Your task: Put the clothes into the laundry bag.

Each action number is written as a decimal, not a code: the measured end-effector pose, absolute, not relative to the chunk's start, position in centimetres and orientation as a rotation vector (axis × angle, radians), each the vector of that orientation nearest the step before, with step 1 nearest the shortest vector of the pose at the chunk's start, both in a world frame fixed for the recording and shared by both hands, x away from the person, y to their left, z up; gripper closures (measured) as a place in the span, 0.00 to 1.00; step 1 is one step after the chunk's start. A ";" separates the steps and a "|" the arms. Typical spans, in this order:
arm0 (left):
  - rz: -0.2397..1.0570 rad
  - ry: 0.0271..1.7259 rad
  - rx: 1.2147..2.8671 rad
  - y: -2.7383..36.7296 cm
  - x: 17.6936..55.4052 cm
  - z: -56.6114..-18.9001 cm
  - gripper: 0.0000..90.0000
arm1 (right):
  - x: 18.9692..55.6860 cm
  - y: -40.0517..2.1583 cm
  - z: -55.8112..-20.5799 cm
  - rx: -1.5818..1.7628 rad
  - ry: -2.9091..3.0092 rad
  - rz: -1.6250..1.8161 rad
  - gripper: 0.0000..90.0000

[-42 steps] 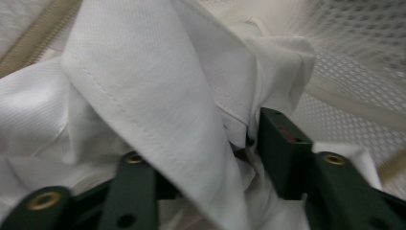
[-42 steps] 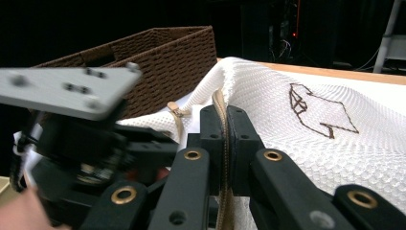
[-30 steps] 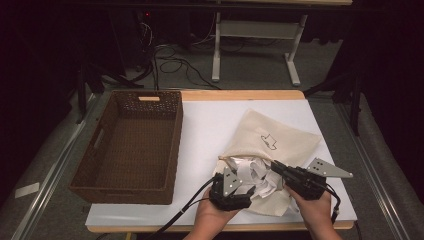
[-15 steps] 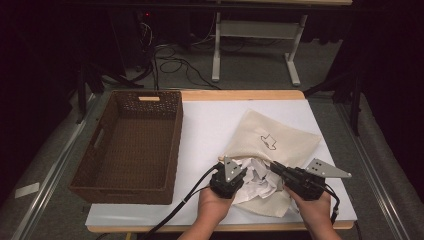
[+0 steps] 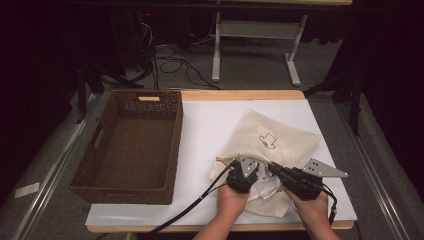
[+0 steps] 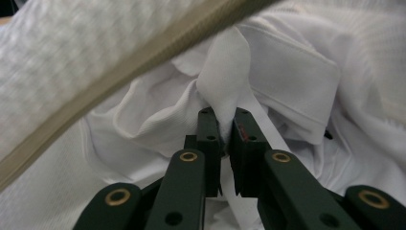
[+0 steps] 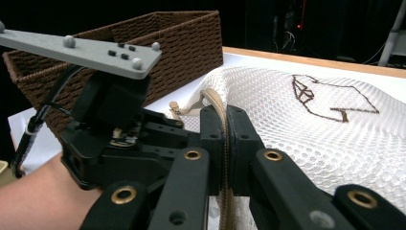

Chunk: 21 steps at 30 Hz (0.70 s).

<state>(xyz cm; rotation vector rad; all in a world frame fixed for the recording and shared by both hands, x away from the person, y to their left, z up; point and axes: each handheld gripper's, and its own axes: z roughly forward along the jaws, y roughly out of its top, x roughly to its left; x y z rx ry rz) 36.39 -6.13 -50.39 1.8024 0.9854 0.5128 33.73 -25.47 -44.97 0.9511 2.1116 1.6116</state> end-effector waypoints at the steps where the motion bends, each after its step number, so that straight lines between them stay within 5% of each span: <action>1: 0.519 0.974 1.805 -6.1 36.3 -50.3 0.89 | 33.7 -25.6 -44.9 0.958 2.107 1.613 0.98; 9: 0.479 0.934 1.830 -1.7 33.8 -49.6 0.45 | 33.7 -26.1 -44.8 0.959 2.095 1.611 0.98; 14: 0.435 0.941 1.881 0.8 31.5 -50.0 0.37 | 33.6 -26.0 -44.7 0.956 2.090 1.606 0.98; 21: 0.350 0.909 2.036 -0.6 31.0 -51.8 0.38 | 33.7 -25.5 -44.9 0.950 2.105 1.591 0.98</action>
